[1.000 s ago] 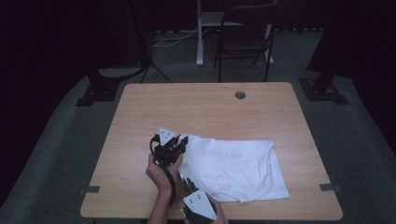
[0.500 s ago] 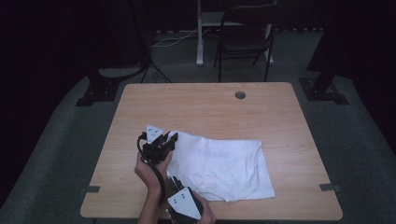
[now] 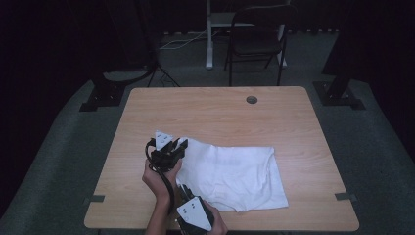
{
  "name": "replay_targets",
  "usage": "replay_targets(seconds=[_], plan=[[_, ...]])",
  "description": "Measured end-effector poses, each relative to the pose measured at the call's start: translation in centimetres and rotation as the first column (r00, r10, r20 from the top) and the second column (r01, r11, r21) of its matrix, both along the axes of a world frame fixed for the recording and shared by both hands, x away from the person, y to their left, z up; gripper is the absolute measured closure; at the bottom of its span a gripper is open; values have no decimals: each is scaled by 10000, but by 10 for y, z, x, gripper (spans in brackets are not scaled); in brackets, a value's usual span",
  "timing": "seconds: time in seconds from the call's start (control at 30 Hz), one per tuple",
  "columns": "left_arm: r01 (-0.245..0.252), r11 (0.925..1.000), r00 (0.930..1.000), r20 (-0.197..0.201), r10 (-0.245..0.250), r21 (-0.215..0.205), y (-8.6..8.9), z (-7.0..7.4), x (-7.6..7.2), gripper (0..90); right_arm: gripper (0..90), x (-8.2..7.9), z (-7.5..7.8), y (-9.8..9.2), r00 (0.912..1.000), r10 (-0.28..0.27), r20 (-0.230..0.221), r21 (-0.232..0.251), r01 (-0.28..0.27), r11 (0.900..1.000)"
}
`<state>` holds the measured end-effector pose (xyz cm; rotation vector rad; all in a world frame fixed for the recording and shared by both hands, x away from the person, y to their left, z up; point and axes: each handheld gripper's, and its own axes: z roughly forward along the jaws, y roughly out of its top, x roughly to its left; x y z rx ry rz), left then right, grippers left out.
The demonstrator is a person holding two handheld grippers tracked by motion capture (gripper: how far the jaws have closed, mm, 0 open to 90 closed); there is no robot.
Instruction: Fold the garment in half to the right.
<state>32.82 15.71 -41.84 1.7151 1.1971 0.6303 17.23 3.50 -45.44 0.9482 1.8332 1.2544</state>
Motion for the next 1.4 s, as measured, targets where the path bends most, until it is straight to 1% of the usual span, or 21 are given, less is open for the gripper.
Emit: replay_targets(seconds=[0.07,0.17,0.37,0.47,0.57,0.67,0.73,0.77,0.83,0.9,0.97,1.0,1.03,1.07,1.13,1.2,1.23,1.27,1.3,1.33,1.4], plan=[[-38,10000,10000,39,39,-39,0,0,0,746,863,0,0,1,10000,-74,18,-56,74,10000],[-51,10000,10000,25,51,29,-2,-2,0,746,863,1,-1,-1,9998,-183,-10,-73,183,9998],[-192,9997,9998,99,190,140,-5,-1,-2,748,863,2,-1,-9,9990,-437,-125,34,437,9990],[-185,9997,9998,107,183,147,-2,0,-3,754,863,2,-1,-8,9991,-409,-146,-5,409,9992],[-221,9997,9996,149,219,108,5,4,-5,758,864,0,1,-1,9997,-241,-90,-86,240,9997],[-305,9994,9990,324,301,140,17,13,-10,759,864,-2,6,13,9999,115,50,-124,-115,9999],[-412,9991,9977,534,407,84,26,23,-15,759,865,-2,14,19,9993,351,146,93,-352,9993],[-421,9991,9969,668,416,66,29,30,-16,759,864,-3,19,21,9989,382,281,217,-388,9990],[-350,9994,9941,1025,346,19,26,47,-19,759,864,-3,32,17,9979,324,554,502,-351,9981],[-61,9999,9913,1314,42,138,9,62,-17,759,864,-3,44,5,9975,99,703,911,-163,9957],[397,9981,9888,1420,-459,463,-21,74,-11,758,864,-2,53,-17,9965,-312,781,1263,212,9918],[649,9959,9878,1372,-730,629,-39,76,-5,759,864,-2,56,-30,9957,-553,745,1467,439,9882],[919,9919,9870,1242,-1023,872,-58,77,2,758,864,-1,58,-44,9940,-827,722,1609,703,9845],[1172,9872,9863,1035,-1284,1086,-78,75,10,759,864,1,58,-59,9922,-1093,600,1770,972,9794],[1596,9763,9836,602,-1698,1459,-113,65,23,758,863,5,54,-89,9853,-1689,252,1955,1608,9674],[1954,9645,9799,51,-1995,1779,-142,51,35,758,863,11,42,-116,9755,-2173,-358,2034,2200,9541],[2056,9604,9784,-160,-2063,1883,-153,42,39,758,862,15,35,-127,9697,-2335,-720,2068,2436,9476],[2151,9563,9766,-376,-2119,1981,-161,35,43,758,863,19,28,-137,9631,-2491,-1022,2065,2655,9417],[2207,9538,9753,-515,-2146,2039,-168,28,45,758,863,22,21,-145,9567,-2592,-1322,2056,2823,9370],[2274,9503,9737,-649,-2185,2127,-172,22,47,758,862,24,14,-151,9507,-2668,-1580,2007,2955,9340],[2298,9486,9727,-838,-2165,2177,-178,11,51,758,862,28,3,-157,9427,-2692,-1973,1945,3068,9317]])
